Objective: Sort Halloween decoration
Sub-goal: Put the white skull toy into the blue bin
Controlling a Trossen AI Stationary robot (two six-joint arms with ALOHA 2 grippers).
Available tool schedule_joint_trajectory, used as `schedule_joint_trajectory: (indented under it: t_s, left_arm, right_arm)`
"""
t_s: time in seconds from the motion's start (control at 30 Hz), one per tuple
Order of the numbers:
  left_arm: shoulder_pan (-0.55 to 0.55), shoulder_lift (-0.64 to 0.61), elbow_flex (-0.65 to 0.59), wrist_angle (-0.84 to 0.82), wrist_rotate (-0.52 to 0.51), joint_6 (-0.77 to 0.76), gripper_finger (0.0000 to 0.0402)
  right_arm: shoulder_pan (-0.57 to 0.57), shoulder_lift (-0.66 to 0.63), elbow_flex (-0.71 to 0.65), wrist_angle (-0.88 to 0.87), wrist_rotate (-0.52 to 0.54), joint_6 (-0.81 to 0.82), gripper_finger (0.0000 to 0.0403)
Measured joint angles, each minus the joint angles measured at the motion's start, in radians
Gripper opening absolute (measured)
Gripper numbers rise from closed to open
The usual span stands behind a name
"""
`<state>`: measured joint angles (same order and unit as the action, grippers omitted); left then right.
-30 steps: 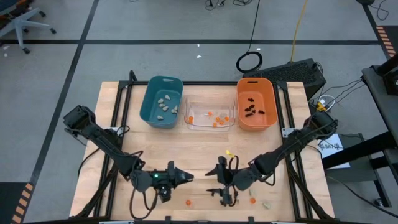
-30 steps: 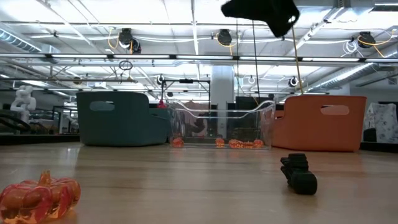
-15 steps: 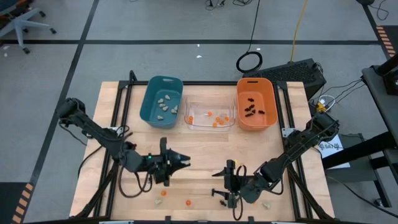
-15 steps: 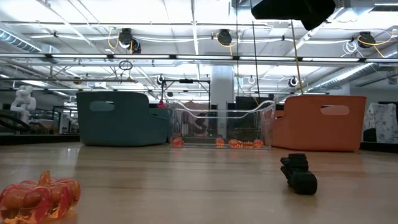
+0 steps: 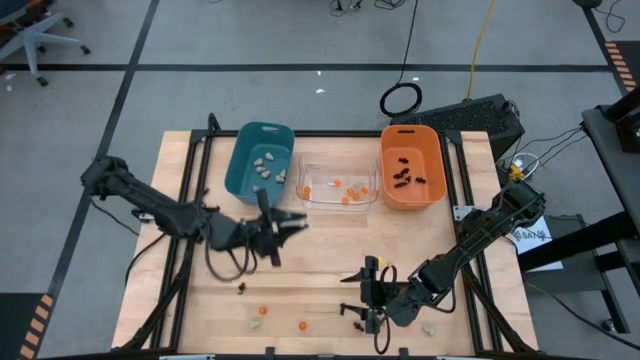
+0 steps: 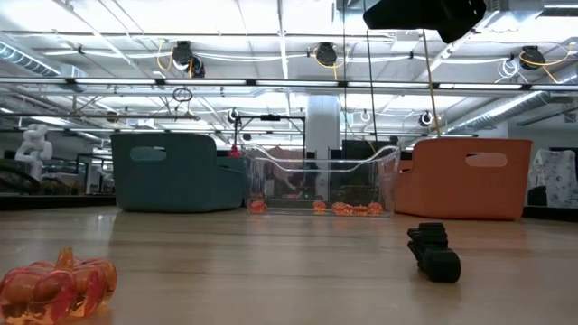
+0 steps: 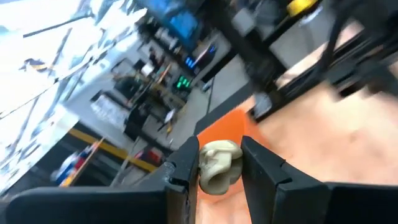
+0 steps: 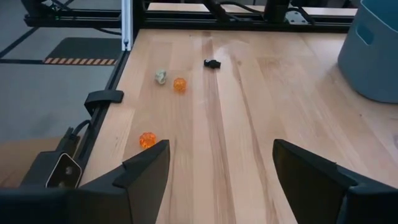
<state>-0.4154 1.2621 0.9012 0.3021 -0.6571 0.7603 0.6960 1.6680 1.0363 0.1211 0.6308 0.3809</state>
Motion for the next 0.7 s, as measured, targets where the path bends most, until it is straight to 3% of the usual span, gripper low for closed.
schedule_joint_trajectory:
  t_s: [0.37, 0.7]
  left_arm:
    - [0.404, -0.16, 0.0, -0.352, 0.147, -0.181, 0.0087]
    - [0.769, -0.123, -0.001, -0.556, 0.381, -0.431, 0.0087]
  right_arm:
    - [0.0, 0.0, 0.0, -0.009, -0.002, -0.01, 0.0267]
    - [-0.003, 0.0, 0.0, -0.008, 0.0, -0.068, 0.0267]
